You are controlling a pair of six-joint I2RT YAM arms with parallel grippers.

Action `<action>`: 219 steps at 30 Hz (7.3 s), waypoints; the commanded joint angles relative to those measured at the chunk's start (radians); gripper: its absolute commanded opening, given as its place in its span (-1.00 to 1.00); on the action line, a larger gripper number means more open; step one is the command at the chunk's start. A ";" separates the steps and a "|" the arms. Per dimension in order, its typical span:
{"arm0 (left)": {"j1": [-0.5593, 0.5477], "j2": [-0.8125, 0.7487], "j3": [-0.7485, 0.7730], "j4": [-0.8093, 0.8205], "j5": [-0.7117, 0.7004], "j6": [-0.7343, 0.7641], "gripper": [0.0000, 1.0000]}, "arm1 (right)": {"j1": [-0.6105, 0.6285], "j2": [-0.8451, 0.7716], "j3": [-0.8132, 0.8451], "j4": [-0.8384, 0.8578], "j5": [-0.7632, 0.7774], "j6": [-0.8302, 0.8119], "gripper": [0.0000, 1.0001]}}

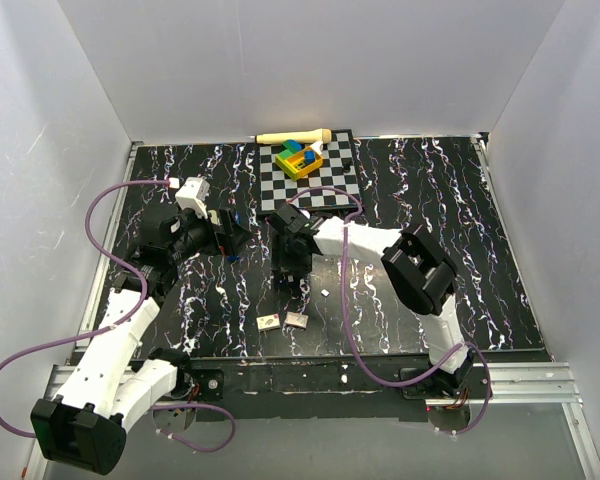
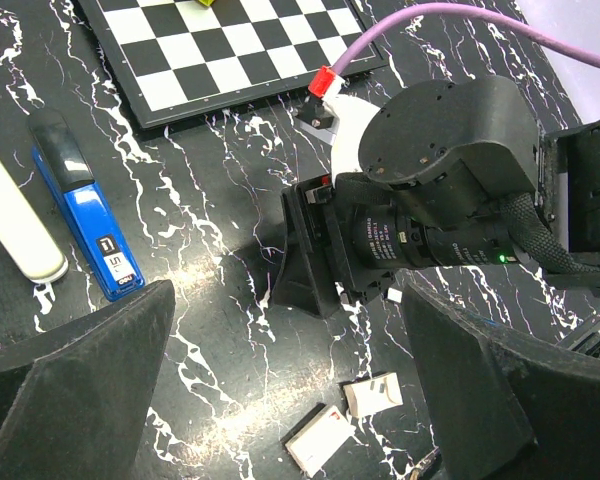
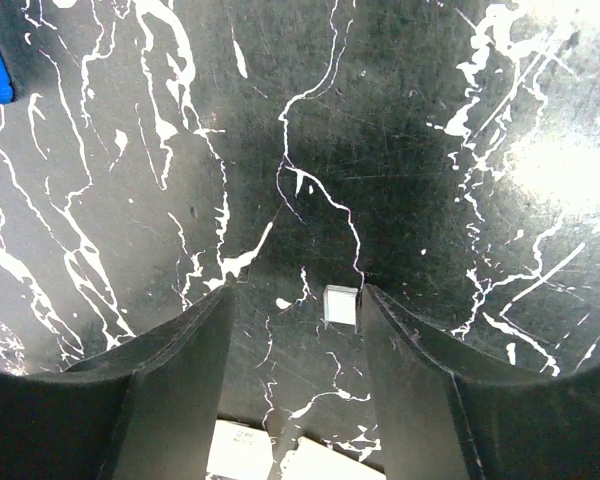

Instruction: Unload the staples from the stapler

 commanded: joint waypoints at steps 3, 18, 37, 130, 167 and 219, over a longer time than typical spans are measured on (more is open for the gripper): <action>-0.006 0.000 0.003 -0.008 0.007 0.003 0.96 | -0.004 0.032 0.063 -0.096 0.036 -0.109 0.21; -0.006 -0.008 0.003 -0.011 0.006 0.003 0.96 | 0.018 0.044 0.069 -0.134 0.073 -0.149 -0.01; -0.005 -0.020 0.009 -0.028 -0.036 0.002 0.96 | 0.054 0.103 0.137 -0.187 0.119 -0.161 -0.20; -0.014 -0.077 0.003 -0.031 -0.054 -0.004 0.96 | 0.219 -0.176 -0.118 -0.210 0.008 0.044 -0.71; -0.015 -0.071 0.006 -0.032 -0.051 -0.001 0.96 | 0.206 -0.173 -0.090 -0.226 0.054 0.029 -0.37; -0.015 -0.055 0.004 -0.032 -0.073 0.003 0.96 | 0.300 -0.150 -0.126 -0.257 -0.102 -0.341 -0.97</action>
